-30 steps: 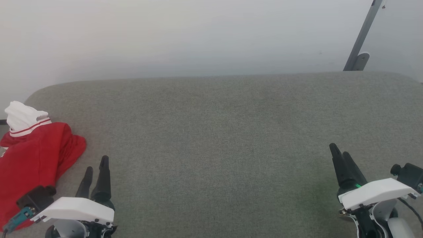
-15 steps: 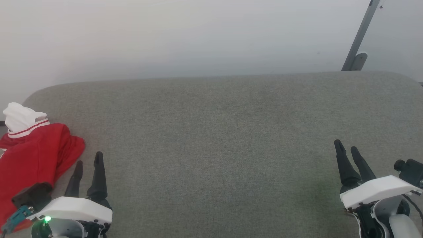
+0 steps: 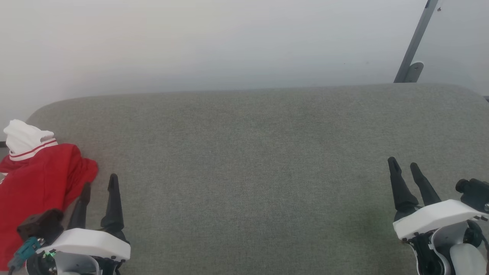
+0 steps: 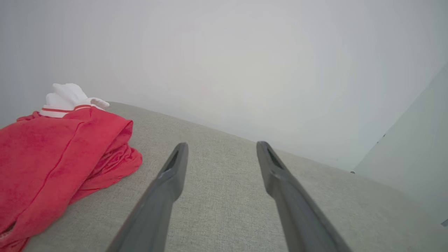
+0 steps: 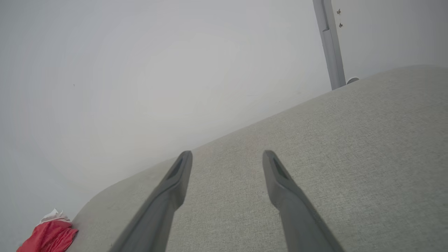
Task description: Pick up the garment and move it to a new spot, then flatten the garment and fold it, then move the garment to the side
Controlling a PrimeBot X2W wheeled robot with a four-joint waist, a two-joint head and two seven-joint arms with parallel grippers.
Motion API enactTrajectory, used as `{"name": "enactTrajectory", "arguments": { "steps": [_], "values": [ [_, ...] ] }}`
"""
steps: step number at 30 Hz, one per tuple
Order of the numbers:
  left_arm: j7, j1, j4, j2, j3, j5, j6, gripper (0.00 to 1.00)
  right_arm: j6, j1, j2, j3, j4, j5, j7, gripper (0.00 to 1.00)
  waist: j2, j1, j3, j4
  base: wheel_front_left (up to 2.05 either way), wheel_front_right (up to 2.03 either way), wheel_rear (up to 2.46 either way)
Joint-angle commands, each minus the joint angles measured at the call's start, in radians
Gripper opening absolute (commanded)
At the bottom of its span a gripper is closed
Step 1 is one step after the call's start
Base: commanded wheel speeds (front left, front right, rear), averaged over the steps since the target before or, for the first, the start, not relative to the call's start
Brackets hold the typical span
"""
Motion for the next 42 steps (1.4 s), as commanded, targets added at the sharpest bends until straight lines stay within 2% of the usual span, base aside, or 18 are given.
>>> {"name": "enactTrajectory", "arguments": {
  "steps": [1, 42],
  "values": [
    [-0.01, 0.004, -0.01, 0.006, 0.004, 0.025, -0.008, 1.0, 0.0, -0.016, -0.006, -0.001, -0.01, -0.021, -0.01, 1.0, 0.0, 0.0, 0.0, 0.0, 0.0, 0.0, 0.0],
    [-0.091, 0.013, 0.006, 0.001, 0.034, 0.34, -0.044, 1.0, 0.001, -0.005, -0.031, -0.004, -0.037, -0.272, -0.055, 1.0, 0.0, 0.0, -0.008, -0.009, 0.0, 0.0, 0.0]
  ]
}}
